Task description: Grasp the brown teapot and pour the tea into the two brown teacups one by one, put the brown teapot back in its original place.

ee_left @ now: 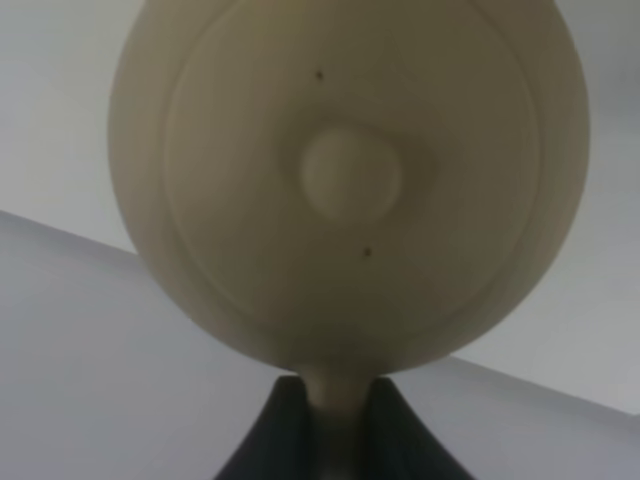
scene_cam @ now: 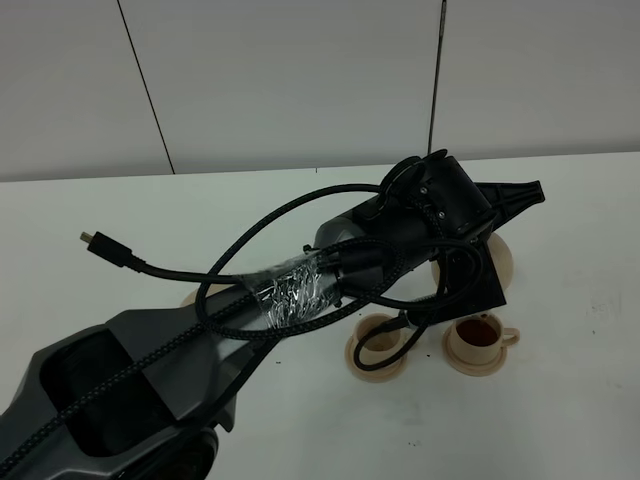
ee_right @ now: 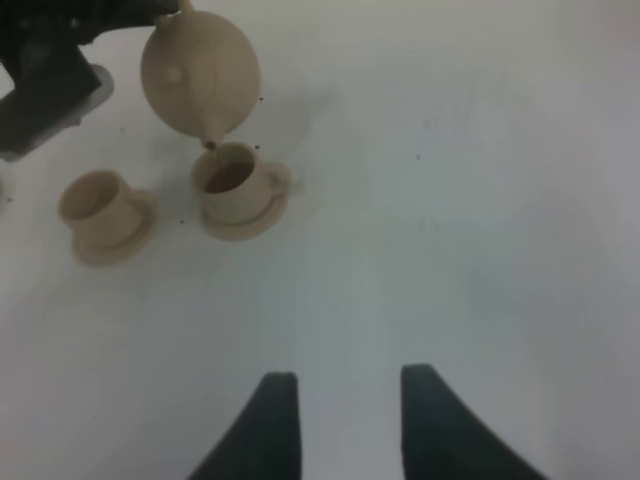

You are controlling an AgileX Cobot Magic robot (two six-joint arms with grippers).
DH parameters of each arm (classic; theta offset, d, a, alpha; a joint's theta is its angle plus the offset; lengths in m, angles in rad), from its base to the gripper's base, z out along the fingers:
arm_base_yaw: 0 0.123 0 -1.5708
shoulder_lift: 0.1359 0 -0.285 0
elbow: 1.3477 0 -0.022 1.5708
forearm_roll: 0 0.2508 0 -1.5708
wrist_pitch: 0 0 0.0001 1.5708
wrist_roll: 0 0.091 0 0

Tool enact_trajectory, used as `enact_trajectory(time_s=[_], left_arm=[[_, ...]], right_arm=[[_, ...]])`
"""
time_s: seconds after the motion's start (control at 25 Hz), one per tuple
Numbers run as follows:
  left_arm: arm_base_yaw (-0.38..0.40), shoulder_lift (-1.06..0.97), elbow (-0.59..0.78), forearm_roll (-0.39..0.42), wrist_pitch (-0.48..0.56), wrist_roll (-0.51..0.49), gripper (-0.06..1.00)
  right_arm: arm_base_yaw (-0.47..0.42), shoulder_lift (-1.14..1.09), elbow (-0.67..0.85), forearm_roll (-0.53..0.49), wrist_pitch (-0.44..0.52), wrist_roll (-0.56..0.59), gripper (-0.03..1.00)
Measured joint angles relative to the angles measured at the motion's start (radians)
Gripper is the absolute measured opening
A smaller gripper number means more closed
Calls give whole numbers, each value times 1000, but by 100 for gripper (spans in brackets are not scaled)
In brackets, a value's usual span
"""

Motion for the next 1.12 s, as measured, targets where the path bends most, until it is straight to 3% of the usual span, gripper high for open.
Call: enact_trajectory(time_s=[1.12], left_arm=[[0,7,1,29,-24,0,17]], right_arm=[[0,0,0,0,0,0,24]])
